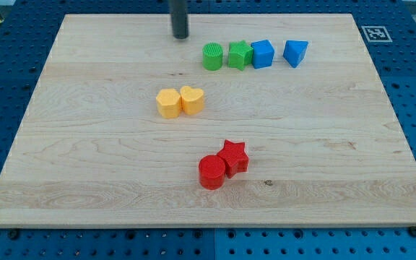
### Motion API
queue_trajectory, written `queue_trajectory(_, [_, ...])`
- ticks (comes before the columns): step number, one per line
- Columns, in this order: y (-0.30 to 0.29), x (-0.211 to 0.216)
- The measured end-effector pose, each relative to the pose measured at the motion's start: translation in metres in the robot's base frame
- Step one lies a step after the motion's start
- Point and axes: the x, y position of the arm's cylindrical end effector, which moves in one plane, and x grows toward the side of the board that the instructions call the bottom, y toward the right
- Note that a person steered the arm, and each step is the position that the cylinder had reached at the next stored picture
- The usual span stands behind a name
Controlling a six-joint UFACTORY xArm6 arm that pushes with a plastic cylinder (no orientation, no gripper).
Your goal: Bring the green circle near the red star
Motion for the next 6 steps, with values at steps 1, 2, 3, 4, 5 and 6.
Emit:
queue_trajectory(1, [0.029, 0.021])
queue_trajectory(2, [0.040, 0.046])
queue_trajectory(3, [0.042, 0.064])
queue_trajectory(4, [0.046, 0.082])
queue_trajectory(5, [0.046, 0.104])
queue_trajectory(6, [0.046, 0.135])
